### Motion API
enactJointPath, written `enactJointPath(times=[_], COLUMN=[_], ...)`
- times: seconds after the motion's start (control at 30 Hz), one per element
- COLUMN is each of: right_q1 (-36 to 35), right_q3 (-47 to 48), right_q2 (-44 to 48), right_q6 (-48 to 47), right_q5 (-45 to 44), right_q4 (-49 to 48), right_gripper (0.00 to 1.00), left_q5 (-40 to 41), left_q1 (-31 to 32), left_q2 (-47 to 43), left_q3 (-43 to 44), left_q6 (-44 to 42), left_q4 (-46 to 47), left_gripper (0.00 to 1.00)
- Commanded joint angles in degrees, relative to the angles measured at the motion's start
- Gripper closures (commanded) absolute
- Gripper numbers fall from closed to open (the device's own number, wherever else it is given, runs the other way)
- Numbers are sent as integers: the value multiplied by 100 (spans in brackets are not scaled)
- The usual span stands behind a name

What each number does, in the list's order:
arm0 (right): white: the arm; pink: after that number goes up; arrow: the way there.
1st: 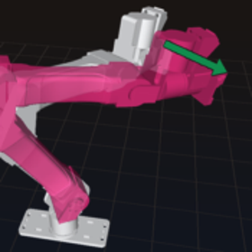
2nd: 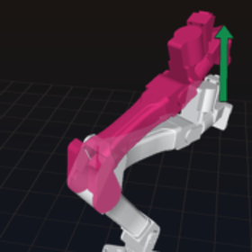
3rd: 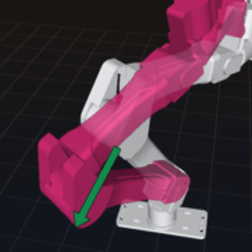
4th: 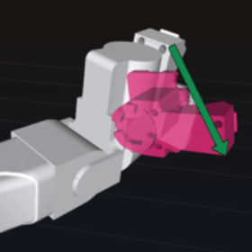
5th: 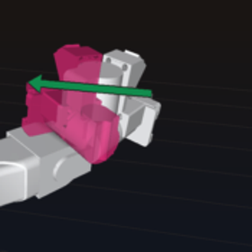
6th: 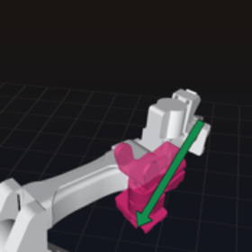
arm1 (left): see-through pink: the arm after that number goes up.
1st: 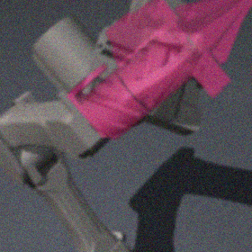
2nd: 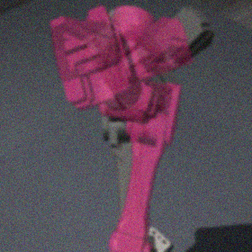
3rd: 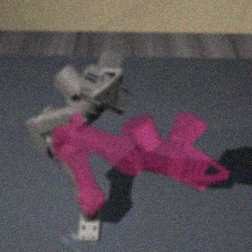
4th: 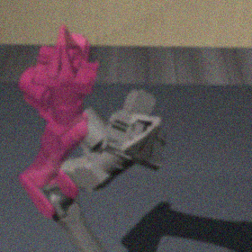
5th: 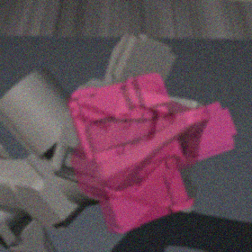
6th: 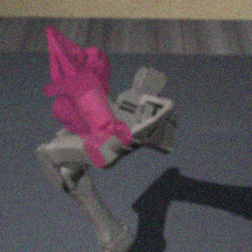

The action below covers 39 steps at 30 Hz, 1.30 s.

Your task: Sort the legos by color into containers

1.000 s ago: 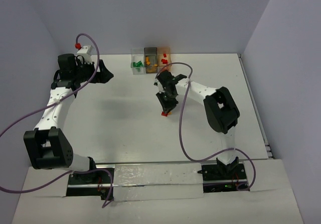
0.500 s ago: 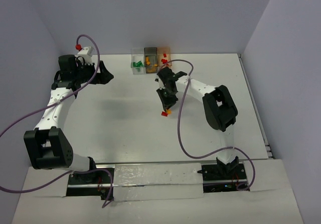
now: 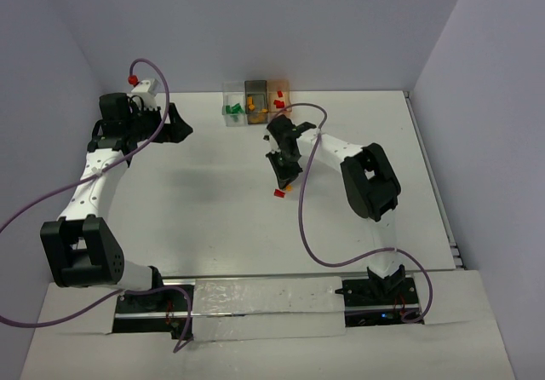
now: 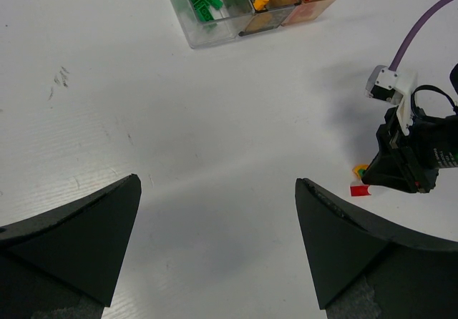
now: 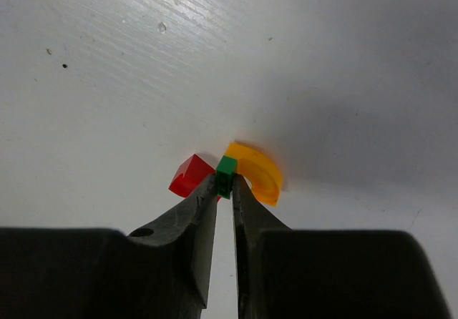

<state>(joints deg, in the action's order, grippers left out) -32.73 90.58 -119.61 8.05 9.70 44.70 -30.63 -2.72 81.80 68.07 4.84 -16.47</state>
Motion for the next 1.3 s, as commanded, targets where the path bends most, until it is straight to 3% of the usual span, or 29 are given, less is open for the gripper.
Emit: enactJointPath(times=[0.0,0.17,0.4,0.57,0.67,0.77,0.9,1.07,1.17,1.2,1.27], right_q1=[47,123,388,770,975,1114,1137,1131,1137,1137,1129], right_q3=[250,370,724,1063,1025,858,624,-765,-1424,-1498,-1525], right_q2=[-74,31,568,922,1045,1146,1219,1541,1365,1243,1177], right_q6=[4,-87,-382,-507,-330,166,916,4572,8255,8895,8916], right_q5=[-20,99,1014,2794,4074,5248,6060,6922,7011,7011,7002], right_q4=[37,211,451,451,160,-423,-1254,-5605,-10116,-10909,-10966], right_gripper=[85,99,100,100,100,100,100,100,100,100,100], left_q5=[41,8,-281,-1362,-2137,-2509,-2757,-2934,-2919,-2902,-2904], left_q1=[8,8,8,8,17,146,464,963,1241,1351,1519], left_q2=[-112,-79,-76,-94,-259,-495,-764,-741,-648,-607,-499], left_q3=[83,142,229,-6,-419,-908,-1154,-1305,-1317,-1317,-1305], left_q6=[-45,-53,-106,-41,324,610,341,672,924,1000,1088], left_q4=[117,68,-66,82,678,1358,1494,2115,2463,2588,2770], left_gripper=[1,1,1,1,5,8,11,17,20,20,21])
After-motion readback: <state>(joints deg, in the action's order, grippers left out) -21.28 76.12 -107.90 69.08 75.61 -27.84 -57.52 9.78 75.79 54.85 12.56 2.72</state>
